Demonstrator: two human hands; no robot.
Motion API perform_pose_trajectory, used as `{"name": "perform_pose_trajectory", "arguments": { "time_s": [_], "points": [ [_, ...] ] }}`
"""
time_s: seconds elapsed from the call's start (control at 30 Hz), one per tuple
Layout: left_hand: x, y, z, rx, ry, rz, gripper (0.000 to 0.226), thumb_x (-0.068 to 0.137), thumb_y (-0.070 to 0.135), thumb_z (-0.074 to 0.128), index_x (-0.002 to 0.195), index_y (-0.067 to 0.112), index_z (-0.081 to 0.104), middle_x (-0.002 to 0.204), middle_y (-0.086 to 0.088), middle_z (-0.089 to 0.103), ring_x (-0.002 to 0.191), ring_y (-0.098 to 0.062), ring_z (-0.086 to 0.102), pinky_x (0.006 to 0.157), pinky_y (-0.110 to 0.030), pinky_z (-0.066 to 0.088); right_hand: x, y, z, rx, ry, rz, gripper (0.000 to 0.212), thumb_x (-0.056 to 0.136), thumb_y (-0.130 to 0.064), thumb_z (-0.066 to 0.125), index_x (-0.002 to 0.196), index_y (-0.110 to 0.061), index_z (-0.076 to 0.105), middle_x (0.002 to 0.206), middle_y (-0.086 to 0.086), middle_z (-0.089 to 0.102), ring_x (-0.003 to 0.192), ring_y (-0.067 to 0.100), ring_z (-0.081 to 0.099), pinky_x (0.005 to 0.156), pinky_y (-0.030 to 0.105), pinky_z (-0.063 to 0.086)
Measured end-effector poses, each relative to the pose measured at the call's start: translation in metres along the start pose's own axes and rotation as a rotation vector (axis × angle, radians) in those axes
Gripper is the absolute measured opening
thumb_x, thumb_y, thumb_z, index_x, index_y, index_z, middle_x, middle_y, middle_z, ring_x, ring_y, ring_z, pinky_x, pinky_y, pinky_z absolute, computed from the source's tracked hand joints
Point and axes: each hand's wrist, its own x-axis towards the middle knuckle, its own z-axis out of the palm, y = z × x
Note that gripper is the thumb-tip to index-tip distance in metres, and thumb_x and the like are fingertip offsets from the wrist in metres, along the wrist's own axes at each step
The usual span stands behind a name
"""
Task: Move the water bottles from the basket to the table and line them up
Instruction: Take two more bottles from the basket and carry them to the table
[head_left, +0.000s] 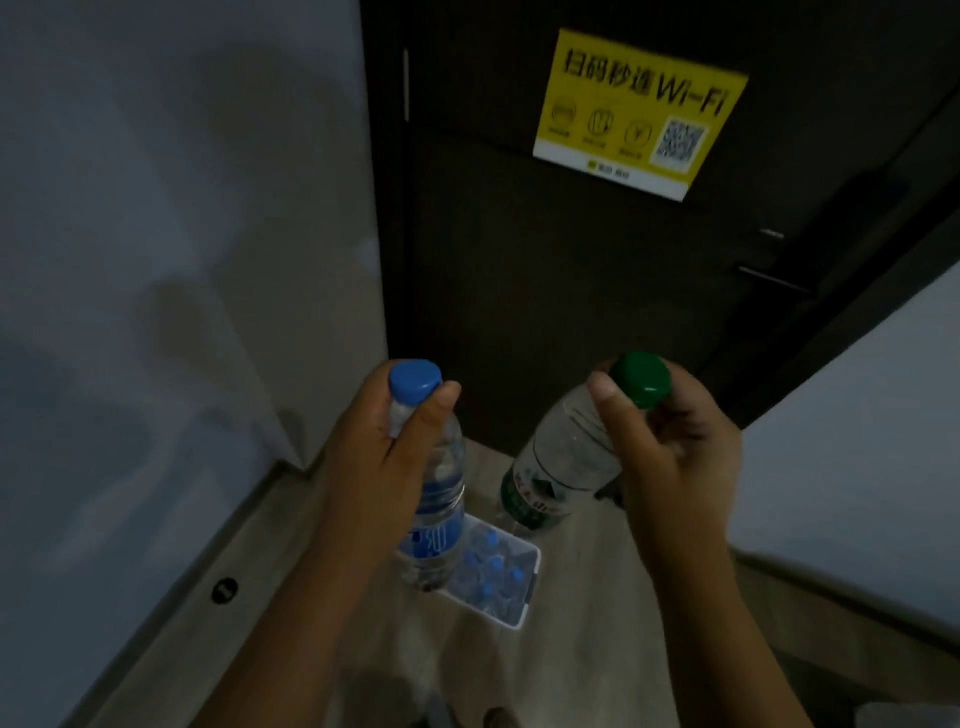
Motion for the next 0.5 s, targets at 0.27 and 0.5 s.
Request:
{"name": "perform_pose_trajectory", "arguments": {
  "time_s": [0.27, 0.5],
  "points": [
    [0.024, 0.039, -0.027, 0.147, 0.26, 0.07, 0.045, 0.079, 0.058, 0.046, 0.097, 0.021, 0.064, 0.088, 0.022, 0.066, 0.082, 0.012, 0.06, 0.067, 0.001, 0.042, 0.051, -0.034, 0.044, 0.305, -0.118, -0.14, 0.02, 0.091, -0.026, 0.056, 0.089, -0.006, 0.06, 0.082, 0.006, 0.061, 0.073, 0.003, 0.06, 0.064, 0.014, 0.049],
    [0.024, 0.068, -0.03, 0.208, 0.499, 0.133, 0.031, 0.089, 0.04, 0.05, 0.088, 0.011, 0.06, 0.079, -0.002, 0.062, 0.069, -0.007, 0.062, 0.062, -0.012, 0.048, 0.088, -0.052, 0.074, 0.473, -0.361, -0.15, 0.026, 0.087, -0.027, 0.059, 0.091, -0.001, 0.064, 0.082, -0.003, 0.067, 0.075, 0.002, 0.064, 0.066, 0.01, 0.048]
  ]
}}
